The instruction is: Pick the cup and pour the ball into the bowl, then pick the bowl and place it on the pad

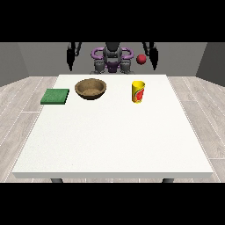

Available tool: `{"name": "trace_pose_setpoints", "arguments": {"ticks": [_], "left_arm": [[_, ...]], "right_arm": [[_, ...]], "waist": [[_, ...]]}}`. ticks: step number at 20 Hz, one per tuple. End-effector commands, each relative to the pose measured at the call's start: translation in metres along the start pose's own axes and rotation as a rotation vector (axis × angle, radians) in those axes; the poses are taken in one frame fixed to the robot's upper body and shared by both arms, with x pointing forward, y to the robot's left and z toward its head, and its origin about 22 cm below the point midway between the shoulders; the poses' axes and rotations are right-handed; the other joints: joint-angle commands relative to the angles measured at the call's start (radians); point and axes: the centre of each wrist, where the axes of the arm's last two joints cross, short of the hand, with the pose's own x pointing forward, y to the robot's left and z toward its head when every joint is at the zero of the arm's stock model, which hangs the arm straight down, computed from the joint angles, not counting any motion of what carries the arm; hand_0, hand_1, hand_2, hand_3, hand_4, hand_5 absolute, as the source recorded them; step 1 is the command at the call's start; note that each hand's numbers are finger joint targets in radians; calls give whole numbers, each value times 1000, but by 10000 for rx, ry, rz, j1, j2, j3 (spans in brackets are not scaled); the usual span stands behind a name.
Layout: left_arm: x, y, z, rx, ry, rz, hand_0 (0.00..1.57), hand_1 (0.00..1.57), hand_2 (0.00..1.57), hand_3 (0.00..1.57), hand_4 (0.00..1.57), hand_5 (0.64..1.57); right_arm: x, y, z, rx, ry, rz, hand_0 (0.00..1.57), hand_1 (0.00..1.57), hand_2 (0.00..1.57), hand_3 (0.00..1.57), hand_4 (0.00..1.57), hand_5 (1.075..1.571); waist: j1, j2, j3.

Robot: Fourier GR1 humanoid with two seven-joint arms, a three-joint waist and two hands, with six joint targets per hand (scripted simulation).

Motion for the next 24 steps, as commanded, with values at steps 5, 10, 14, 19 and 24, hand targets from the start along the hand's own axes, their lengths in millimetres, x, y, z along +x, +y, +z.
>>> {"name": "trace_pose_setpoints", "arguments": {"ticks": [5,10,14,19,24], "left_arm": [[34,9,-5,-234,-490,-412,0,0,0,0,0,1535],[74,-19,-16,-1214,-525,2707,0,0,0,0,0,1537],[76,-25,2,-1462,632,3489,0,0,0,0,0,1546],[90,-7,1,-1747,-326,3008,0,0,0,0,0,1529],[138,0,-40,-1507,-2900,2389,0,0,0,0,0,1512]], "right_arm": [[29,-15,-1,-36,-157,510,0,0,0,305,1058,1571],[87,70,-16,933,-641,-1836,0,0,0,0,846,1570],[78,118,3,596,1067,-1895,0,0,0,0,675,1569],[143,158,-1,1199,-11,-1723,0,0,0,0,420,1571],[172,146,-30,1341,-2222,-1091,0,0,0,0,0,1570]], "waist": [[-194,-2520,-148],[258,-4582,-183],[977,-4798,-151],[184,-3507,-156],[-448,-622,-147]]}}
